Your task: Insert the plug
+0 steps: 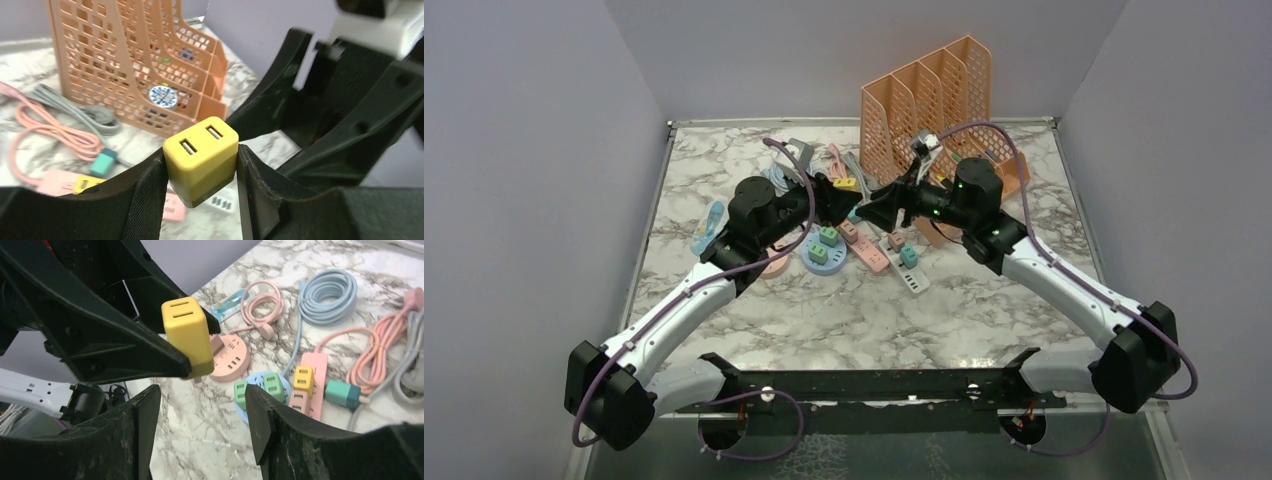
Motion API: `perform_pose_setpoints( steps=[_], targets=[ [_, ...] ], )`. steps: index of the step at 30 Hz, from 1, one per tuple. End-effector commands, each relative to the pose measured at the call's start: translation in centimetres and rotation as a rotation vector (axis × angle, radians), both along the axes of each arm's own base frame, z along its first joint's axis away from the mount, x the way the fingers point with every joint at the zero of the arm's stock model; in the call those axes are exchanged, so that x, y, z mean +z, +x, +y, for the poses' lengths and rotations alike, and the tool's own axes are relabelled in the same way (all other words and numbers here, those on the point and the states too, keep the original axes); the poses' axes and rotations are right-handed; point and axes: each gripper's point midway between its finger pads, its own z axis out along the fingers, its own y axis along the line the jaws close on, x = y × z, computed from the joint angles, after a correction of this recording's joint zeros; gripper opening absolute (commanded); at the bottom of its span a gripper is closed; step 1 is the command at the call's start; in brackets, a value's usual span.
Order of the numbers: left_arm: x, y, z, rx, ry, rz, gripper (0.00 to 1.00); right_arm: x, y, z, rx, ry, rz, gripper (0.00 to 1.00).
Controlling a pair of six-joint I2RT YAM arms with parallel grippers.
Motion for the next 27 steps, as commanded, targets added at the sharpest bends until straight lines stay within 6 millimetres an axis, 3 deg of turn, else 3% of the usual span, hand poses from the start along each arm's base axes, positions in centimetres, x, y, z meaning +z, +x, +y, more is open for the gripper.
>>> perform_pose_setpoints(
  steps=[1, 6, 12, 27],
  targets=[
    [1.2, -0.4, 0.5, -0.058, 0.201, -0.34, 0.31, -0.8, -2.4, -2.6, -0.045, -0.112, 0.057, 0.63],
    [-0.5, -3.2, -1.3, -0.303, 0.33, -0.554, 0.3, 1.1, -4.1, -3.8, -0.044, -0.131, 0.09, 0.62],
    [-1.8, -5.1, -2.7, -0.506, 0.377, -0.639, 0.29, 1.7, -3.7, -3.1, -0.028, -0.171, 0.167, 0.61],
    [-5.6, -5.5, -4.2, -0.659, 0.396, -0.506, 0.28, -3.1, -2.9, -2.6, 0.054, -0.347, 0.209, 0.59]
  ],
)
